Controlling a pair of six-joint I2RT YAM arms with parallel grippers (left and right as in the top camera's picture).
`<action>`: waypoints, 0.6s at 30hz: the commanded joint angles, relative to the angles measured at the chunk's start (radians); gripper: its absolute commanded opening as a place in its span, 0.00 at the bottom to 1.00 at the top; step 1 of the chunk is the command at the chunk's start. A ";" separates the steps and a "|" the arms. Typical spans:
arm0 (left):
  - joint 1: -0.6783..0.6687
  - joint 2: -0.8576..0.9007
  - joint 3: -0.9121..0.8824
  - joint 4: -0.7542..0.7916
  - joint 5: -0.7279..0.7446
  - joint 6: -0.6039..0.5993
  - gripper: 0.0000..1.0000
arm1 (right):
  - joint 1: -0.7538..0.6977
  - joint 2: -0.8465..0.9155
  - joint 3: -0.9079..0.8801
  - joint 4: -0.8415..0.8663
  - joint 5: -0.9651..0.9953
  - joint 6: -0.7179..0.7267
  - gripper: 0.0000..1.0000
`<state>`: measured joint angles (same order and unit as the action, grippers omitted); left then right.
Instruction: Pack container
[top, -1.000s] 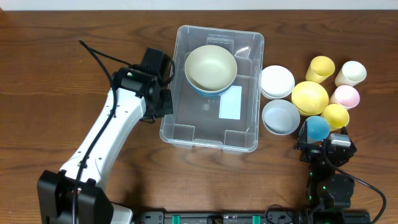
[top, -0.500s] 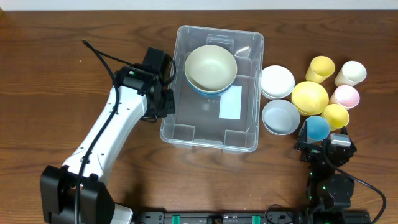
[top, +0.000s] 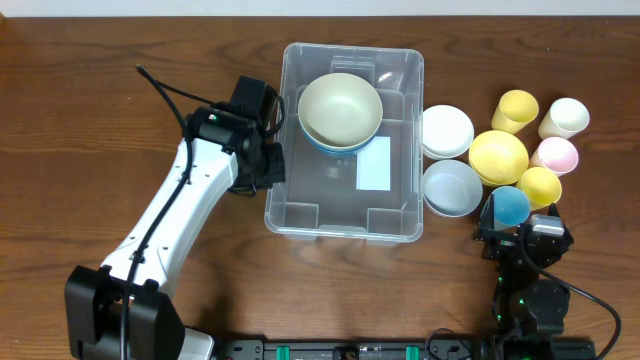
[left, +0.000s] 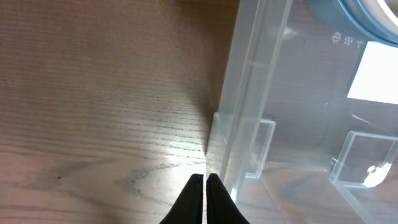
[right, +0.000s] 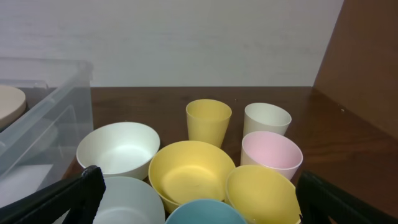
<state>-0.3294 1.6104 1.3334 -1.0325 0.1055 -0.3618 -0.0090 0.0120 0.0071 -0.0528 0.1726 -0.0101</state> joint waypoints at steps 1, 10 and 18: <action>-0.006 0.006 -0.009 0.014 0.011 0.009 0.06 | 0.010 -0.007 -0.002 -0.003 0.003 0.013 0.99; 0.043 0.005 0.021 0.055 -0.195 0.010 0.06 | 0.010 -0.007 -0.002 -0.003 0.003 0.013 0.99; 0.218 -0.019 0.095 0.121 -0.283 0.105 0.38 | 0.010 -0.007 -0.002 -0.003 0.003 0.013 0.99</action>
<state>-0.1677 1.6100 1.3819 -0.9249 -0.1123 -0.3084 -0.0086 0.0120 0.0071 -0.0528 0.1726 -0.0101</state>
